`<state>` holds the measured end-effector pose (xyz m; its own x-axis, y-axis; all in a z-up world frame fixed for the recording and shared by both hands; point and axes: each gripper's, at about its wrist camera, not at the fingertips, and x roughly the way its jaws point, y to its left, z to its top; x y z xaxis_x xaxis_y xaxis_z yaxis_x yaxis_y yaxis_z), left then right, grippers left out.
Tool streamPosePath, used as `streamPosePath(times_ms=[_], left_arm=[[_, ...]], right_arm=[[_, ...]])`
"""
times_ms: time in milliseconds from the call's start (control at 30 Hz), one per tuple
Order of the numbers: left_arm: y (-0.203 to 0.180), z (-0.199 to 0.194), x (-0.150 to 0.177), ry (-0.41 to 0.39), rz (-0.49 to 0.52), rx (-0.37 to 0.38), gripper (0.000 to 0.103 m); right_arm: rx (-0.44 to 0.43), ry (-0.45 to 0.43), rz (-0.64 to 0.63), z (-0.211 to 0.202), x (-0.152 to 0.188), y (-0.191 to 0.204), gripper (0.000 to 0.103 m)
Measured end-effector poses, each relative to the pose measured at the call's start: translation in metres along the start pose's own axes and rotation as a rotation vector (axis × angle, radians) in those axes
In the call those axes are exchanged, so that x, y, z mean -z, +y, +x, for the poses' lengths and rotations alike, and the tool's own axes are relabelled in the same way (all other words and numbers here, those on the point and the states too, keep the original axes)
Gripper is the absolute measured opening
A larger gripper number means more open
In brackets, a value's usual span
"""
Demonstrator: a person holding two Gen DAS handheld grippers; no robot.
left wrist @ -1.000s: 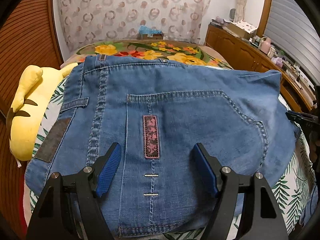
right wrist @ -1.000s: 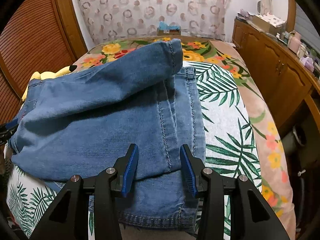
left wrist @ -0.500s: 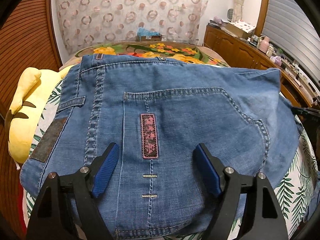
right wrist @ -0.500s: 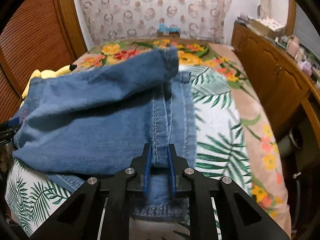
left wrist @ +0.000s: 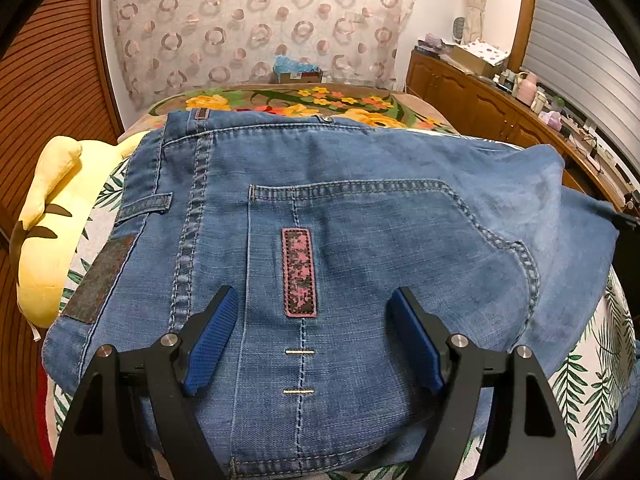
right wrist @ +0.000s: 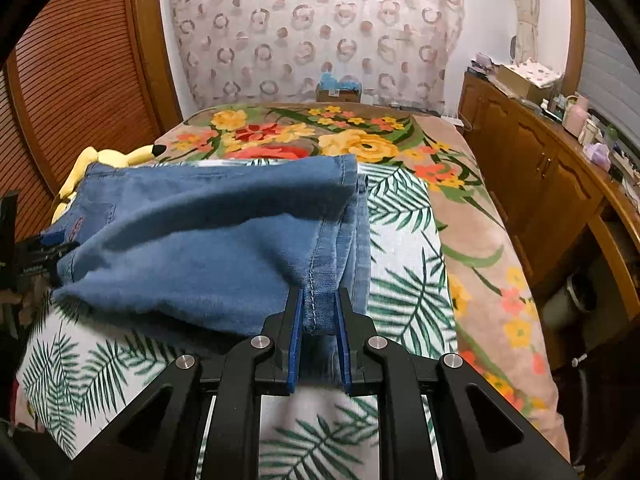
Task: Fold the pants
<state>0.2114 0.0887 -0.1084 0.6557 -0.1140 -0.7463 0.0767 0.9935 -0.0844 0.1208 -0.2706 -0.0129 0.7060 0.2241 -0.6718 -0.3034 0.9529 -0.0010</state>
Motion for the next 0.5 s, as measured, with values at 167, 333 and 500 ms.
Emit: streamPosePath(times_ms=[167,333,500], left_arm=[[0.005,-0.009,-0.005,-0.009,-0.025,0.018,0.079],[0.011,-0.018,-0.012,-0.033,-0.030,0.010,0.079],[0.015,-0.024,-0.015,-0.051,-0.032,0.006,0.079]], right_arm=[[-0.020,0.074,0.033,0.013,0.013,-0.008,0.015],[-0.025,0.112,0.046,0.029,0.021,-0.008,0.016],[-0.037,0.104,0.059,0.029,0.015,-0.011,0.016]])
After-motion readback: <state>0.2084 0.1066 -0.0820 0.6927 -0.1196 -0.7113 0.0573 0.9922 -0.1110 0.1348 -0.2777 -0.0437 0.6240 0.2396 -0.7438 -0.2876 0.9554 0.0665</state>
